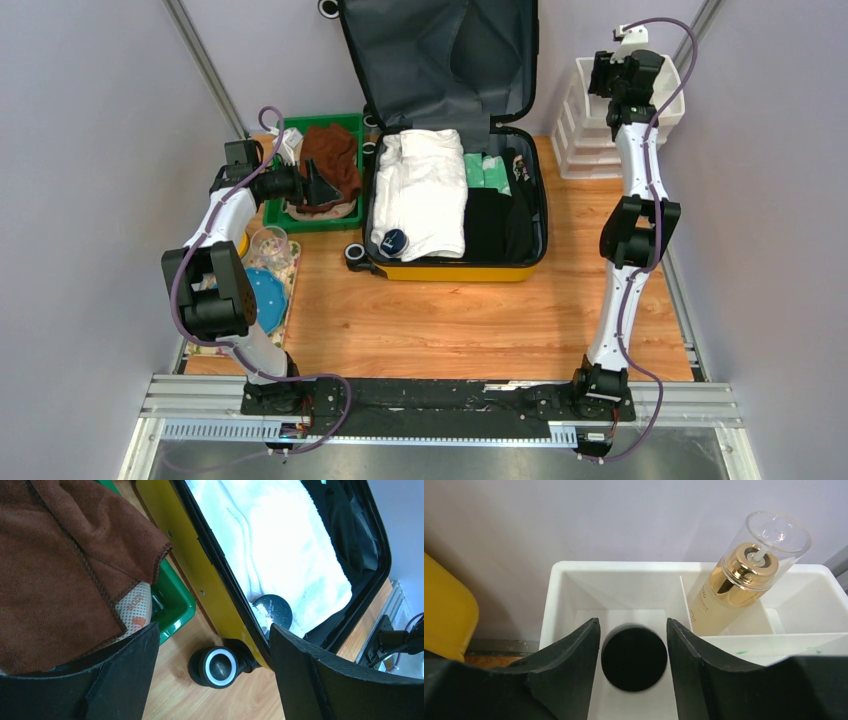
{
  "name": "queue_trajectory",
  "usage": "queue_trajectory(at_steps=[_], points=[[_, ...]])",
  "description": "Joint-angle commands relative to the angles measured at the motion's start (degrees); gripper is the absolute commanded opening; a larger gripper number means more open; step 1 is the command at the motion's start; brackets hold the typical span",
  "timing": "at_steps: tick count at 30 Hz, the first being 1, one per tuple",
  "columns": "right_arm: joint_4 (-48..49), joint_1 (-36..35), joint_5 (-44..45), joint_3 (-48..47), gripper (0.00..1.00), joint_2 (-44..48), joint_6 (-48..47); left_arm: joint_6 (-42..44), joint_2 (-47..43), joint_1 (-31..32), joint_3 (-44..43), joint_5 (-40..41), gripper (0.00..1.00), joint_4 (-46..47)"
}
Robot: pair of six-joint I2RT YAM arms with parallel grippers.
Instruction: Open, take out, and arrange the luggage
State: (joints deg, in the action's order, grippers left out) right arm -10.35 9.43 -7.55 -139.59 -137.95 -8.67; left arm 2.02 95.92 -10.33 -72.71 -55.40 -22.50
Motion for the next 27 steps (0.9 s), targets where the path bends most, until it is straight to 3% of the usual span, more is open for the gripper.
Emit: queue_trajectory(at_steps=[1, 9, 15, 21, 27], points=[[3.4, -0.3, 0.5, -3.1, 0.58, 0.2, -0.1, 0.7, 0.1, -0.3, -1.9, -0.9, 0.88, 0.4], [3.8, -0.3, 0.3, -3.1, 0.58, 1.5, 0.7, 0.5, -0.1, -0.2, -1.8, -1.0, 0.89, 0.9], [3.0, 0.0, -0.7, 3.1, 0.56, 9.7, 0.2, 0.3, 0.0, -0.3, -2.3, -1.2, 0.89, 1.3], [-5.2, 0.7, -0.1, 10.0, 0.42, 19.4, -0.8, -0.6, -0.4, -0.3, -1.5, -1.3, 0.89, 2.5], [-17.1, 1.3, -2.3, 10.0, 0.21, 20.3, -1.7, -1.2, -0.6, -0.3, -1.7, -1.1, 0.89, 2.6]])
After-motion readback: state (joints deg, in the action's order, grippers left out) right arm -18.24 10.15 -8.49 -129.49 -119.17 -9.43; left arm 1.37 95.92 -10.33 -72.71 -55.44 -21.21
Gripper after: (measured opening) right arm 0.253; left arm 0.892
